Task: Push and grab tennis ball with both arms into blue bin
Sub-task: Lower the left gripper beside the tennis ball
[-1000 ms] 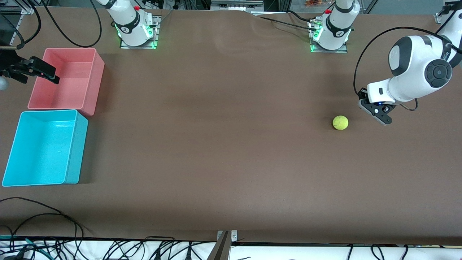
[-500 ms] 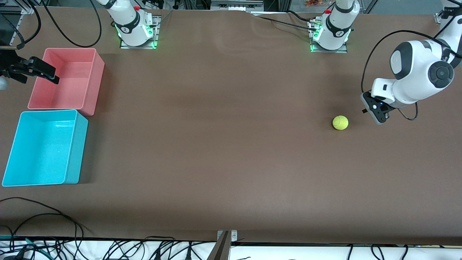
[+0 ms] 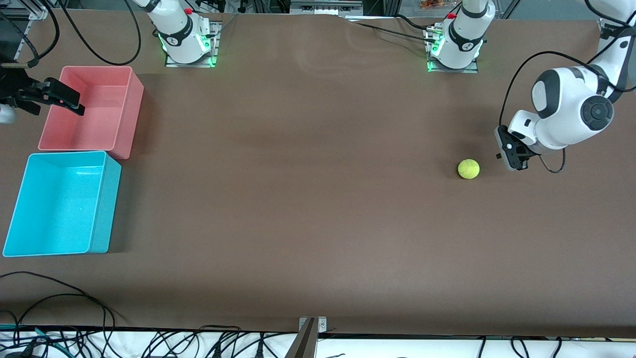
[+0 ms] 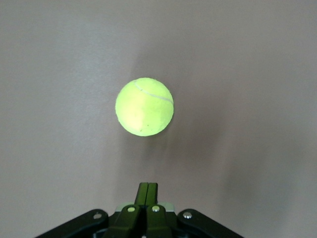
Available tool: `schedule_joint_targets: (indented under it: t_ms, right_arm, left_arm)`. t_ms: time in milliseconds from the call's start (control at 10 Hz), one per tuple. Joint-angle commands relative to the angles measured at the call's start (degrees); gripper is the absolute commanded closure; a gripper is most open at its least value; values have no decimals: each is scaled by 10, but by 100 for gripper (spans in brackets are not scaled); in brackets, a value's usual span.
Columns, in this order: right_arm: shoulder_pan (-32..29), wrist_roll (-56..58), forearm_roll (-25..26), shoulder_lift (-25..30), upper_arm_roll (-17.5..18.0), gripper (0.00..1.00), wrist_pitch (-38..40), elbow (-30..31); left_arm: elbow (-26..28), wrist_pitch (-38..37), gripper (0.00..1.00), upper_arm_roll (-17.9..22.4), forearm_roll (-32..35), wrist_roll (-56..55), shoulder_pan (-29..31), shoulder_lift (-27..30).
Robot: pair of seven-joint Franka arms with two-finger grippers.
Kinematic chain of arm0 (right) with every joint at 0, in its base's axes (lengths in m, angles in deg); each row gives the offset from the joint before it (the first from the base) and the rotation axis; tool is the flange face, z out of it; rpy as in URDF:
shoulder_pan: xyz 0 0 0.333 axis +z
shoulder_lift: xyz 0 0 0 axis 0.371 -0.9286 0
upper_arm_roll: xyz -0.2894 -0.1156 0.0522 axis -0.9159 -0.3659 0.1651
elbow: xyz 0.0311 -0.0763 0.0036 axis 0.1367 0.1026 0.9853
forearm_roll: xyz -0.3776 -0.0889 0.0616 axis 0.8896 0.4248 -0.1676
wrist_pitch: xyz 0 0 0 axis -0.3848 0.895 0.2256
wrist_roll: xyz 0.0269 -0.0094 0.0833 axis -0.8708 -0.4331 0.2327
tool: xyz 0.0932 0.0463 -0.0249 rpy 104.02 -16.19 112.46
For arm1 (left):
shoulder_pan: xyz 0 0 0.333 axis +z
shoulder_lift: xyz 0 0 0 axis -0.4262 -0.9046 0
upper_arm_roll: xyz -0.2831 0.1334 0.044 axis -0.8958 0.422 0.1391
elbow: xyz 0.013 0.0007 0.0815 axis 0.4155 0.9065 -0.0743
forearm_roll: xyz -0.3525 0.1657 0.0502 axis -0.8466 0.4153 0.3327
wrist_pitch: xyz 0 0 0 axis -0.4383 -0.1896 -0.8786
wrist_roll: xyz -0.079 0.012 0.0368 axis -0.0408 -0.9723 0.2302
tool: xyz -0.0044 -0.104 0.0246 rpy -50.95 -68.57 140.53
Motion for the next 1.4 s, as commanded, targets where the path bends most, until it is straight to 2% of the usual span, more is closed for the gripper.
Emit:
schedule_joint_targets:
  t_ms: [0, 900, 1300]
  right_arm:
    - [0, -6, 7, -1, 3, 0, 2, -7]
    - [-1, -5, 15, -2, 2, 0, 4, -7]
    - [-2, -6, 15, -2, 2, 0, 2, -7]
  left_arm:
    - [17, 63, 100, -1, -8, 95, 1, -23]
    - [15, 128, 100, -1, -79, 134, 6, -89]
    - [13, 141, 100, -1, -79, 135, 5, -104]
